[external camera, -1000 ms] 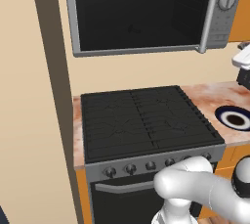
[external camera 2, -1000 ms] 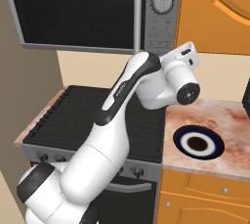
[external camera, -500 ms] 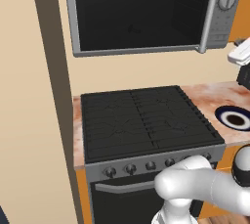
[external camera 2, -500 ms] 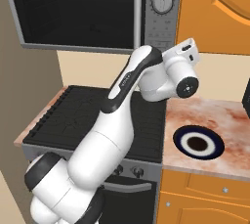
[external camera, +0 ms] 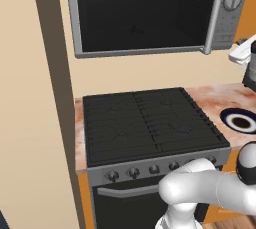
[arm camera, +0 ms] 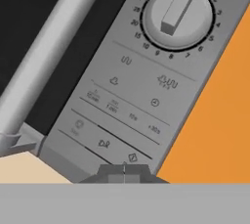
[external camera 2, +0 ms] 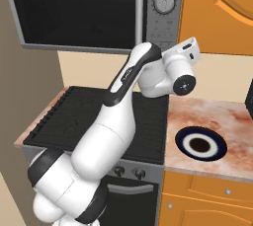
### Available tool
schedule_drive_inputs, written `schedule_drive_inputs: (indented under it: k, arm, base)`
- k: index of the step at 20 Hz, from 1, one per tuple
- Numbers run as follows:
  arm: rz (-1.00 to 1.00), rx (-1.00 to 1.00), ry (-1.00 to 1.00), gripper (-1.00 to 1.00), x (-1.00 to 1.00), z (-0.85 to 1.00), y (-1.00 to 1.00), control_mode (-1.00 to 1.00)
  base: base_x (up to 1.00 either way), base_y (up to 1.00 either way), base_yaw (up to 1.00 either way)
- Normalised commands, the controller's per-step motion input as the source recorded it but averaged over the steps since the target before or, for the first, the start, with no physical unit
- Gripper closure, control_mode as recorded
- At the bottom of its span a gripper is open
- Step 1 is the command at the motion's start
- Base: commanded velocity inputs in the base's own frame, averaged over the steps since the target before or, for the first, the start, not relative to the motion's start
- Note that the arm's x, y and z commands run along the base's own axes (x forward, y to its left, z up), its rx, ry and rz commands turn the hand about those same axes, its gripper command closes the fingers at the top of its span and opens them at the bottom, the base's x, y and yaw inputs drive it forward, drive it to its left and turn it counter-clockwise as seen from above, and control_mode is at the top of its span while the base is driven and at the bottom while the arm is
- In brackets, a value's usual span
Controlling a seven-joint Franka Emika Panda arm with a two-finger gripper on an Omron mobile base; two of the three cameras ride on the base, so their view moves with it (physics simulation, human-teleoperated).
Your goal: Pick the mushroom from the counter and place it in the microwave. Then turn on the microwave.
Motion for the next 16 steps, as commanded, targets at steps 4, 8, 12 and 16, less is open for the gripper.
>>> schedule_drive_inputs:
  k: [4, 8, 12, 16]
  arm:
    - [-0.06, 0.0, 0.0, 1.0, 0.13, -0.02, 0.0, -1.0]
    - [-0.05, 0.0, 0.0, 1.0, 0.16, 0.0, 0.0, -1.0]
    - [-0.05, 0.0, 0.0, 1.0, 0.22, 0.0, 0.0, -1.0]
    - [-0.05, 0.0, 0.0, 1.0, 0.19, 0.0, 0.0, -1.0]
  base:
    - [0.0, 0.0, 0.0]
    - [0.0, 0.0, 0.0]
    - [0.0, 0.0, 0.0]
    - [0.0, 0.0, 0.0]
